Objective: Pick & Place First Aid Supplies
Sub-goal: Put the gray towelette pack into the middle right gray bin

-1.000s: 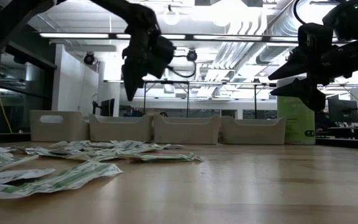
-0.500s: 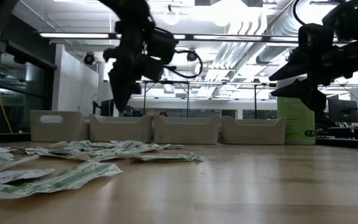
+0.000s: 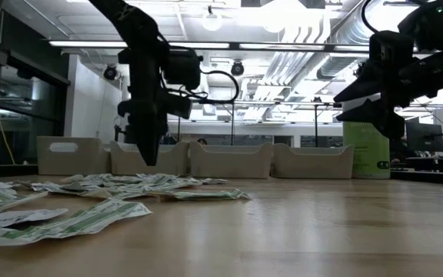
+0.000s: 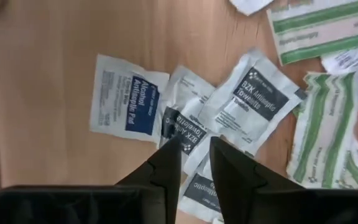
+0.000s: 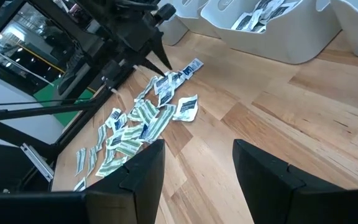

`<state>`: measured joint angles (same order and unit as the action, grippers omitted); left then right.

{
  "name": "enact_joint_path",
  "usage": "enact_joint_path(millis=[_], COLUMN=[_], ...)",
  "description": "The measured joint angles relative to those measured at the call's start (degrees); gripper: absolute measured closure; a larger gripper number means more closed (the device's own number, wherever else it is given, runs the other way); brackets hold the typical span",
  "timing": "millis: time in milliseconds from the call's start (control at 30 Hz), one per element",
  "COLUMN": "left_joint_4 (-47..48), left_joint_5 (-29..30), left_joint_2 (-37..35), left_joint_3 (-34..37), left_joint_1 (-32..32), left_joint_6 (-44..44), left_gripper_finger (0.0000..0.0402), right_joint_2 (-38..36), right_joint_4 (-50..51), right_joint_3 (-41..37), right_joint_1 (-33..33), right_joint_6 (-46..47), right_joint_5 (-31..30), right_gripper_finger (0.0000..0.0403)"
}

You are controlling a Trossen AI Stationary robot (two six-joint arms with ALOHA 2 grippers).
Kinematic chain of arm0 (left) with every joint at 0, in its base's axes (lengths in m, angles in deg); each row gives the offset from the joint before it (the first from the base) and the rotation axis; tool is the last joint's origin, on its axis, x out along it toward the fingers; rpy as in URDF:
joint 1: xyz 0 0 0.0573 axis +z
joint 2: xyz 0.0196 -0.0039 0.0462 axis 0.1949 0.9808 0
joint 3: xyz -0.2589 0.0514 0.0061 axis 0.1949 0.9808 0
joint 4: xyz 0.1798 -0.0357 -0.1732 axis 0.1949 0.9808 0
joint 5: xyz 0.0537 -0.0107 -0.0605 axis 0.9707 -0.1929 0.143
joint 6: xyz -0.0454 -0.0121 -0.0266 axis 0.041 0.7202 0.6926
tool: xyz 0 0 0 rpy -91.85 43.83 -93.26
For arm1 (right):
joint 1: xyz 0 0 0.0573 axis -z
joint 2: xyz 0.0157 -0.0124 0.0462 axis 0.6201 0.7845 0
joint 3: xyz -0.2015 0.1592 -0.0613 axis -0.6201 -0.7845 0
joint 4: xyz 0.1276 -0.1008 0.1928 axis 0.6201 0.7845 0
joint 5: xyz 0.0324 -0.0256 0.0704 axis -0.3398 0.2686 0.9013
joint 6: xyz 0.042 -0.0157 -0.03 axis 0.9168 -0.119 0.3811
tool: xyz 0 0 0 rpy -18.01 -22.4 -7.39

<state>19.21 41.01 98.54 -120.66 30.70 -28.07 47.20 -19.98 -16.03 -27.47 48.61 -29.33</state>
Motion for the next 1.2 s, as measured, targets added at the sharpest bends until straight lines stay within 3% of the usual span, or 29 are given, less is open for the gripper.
enact_joint_path(millis=[400, 933, 1200], left_joint_4=[-1.4, -4.8, -4.9], left_joint_5=[3.4, 2.8, 3.4], left_joint_2=[0.2, 0.3, 0.7], left_joint_3=[1.3, 1.3, 1.3], left_joint_1=[0.0, 0.0, 0.0], left_joint_6=[-2.5, -11.0, -13.5], left_gripper_finger=[0.0221, 0.0269, 0.0273], right_joint_2=[0.0, 0.0, 0.0], right_joint_4=[0.9, 3.7, 4.2], right_joint_3=[0.0, 0.0, 0.0], right_joint_1=[0.0, 0.0, 0.0], right_joint_6=[-0.9, -1.5, -2.4], right_joint_5=[0.4, 0.8, 1.4], right_gripper_finger=[0.0219, 0.0219, 0.0219])
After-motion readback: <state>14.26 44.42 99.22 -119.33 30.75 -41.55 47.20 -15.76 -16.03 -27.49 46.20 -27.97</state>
